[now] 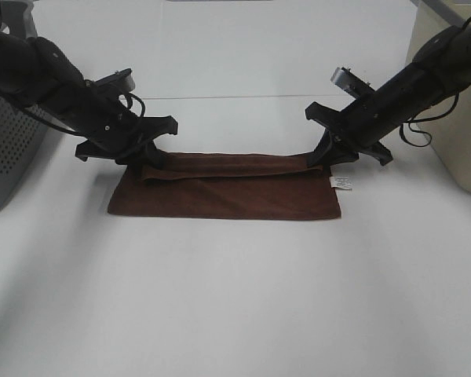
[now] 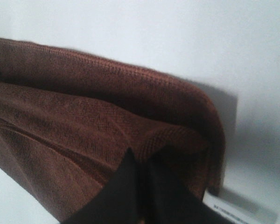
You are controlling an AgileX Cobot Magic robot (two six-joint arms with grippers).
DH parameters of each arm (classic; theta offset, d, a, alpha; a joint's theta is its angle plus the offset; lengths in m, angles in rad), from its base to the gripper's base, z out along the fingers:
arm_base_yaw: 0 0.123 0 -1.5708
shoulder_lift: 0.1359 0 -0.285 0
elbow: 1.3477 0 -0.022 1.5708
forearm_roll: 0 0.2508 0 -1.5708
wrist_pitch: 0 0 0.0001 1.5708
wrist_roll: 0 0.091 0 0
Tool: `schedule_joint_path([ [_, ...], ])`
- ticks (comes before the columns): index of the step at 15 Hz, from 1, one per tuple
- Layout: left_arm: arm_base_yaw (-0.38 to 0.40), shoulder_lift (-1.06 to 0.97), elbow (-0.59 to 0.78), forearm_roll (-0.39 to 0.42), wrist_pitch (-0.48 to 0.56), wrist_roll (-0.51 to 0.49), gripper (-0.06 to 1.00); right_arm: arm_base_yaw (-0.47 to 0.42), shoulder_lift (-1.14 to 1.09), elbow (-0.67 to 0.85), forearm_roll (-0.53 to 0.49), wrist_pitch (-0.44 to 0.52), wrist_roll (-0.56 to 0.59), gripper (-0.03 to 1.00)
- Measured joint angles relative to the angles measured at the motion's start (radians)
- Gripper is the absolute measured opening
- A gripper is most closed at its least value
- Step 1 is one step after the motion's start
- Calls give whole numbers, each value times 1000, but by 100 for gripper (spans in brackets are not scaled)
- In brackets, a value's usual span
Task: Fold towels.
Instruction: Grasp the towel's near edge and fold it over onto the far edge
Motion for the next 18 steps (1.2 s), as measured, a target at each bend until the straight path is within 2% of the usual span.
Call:
schedule_joint_path([
  [2,1,9,0,5,-4,0,1,0,14,-1,-3,-12,0,10],
  [3,2,13,0,8,-12,0,4,-1,17,-1,-10,-12,0,18],
  [4,2,16,0,12,-16,0,11,-1,20,-2,-6,-8,0,31],
  [5,3,16,0,21,-18,0,22,-1,20,-7,12,7,0,48],
  [6,3,16,0,24,-18,0,38,-1,16,-11,27,25,0,63],
  [7,3,16,0,23,-18,0,53,-1,12,-12,30,38,0,74],
  [8,3,14,0,18,-17,0,64,-1,9,-12,37,41,0,79],
  [9,3,10,0,16,-17,0,71,0,3,-12,33,43,0,82],
  [11,3,-5,0,39,-14,0,76,0,-8,-12,14,51,2,84],
  [13,3,-41,0,99,-10,-2,77,-1,-22,-12,-35,77,30,85],
  [14,3,-41,0,99,-10,-2,77,-1,-22,-12,-35,77,30,85],
  [16,7,-87,-2,185,13,-60,77,-3,-47,-12,-77,119,66,85],
  [17,11,-87,-3,251,38,-128,77,-3,-75,-12,-90,142,70,85],
  [18,11,-87,-3,251,38,-128,77,-3,-75,-12,-90,142,70,85],
])
